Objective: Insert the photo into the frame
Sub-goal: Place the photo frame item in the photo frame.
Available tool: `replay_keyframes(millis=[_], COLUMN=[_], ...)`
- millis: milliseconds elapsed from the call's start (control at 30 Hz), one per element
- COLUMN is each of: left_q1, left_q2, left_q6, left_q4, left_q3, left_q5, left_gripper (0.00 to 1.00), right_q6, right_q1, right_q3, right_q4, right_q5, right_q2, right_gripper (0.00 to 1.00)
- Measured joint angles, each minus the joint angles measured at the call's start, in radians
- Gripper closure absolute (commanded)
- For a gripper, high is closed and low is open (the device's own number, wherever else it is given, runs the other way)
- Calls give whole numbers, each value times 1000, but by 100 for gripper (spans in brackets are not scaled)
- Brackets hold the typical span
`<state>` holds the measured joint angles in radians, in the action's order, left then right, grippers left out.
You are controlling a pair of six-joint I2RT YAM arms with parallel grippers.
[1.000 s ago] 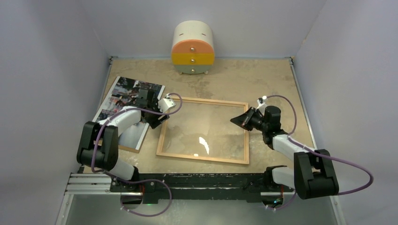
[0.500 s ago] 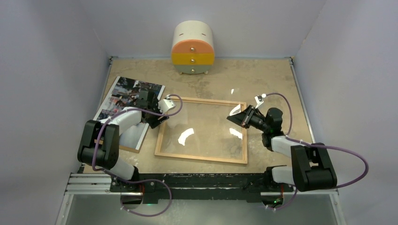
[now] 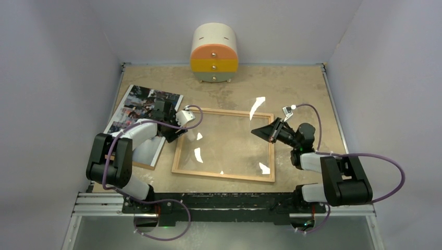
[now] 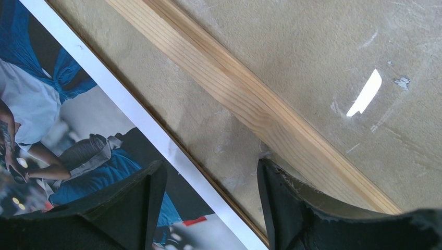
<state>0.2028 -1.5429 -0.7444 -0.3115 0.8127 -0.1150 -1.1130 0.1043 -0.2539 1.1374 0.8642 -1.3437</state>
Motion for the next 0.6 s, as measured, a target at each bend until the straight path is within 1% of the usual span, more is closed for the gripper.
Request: replay_keyframes(millis=[100,233,433,600], left_q1=[0,0,0,0], left_q2=[-1,-2,-2,-2], left_q6=[0,0,0,-2], left_q4=[0,0,0,-1], left_q3=[0,0,0,0], left_q5=[-1,-3,-5,-8], left_gripper=[34,35,35,35], right_q6=[-22,-32,-31,-27], right_q1=[0,0,0,0], right_q3=[7,13,13,14], right_q4=[58,89,82,64], right_q5=[20,21,1,-36], right_q2=[-11,-28,-76,-77], right_gripper=[100,100,100,100])
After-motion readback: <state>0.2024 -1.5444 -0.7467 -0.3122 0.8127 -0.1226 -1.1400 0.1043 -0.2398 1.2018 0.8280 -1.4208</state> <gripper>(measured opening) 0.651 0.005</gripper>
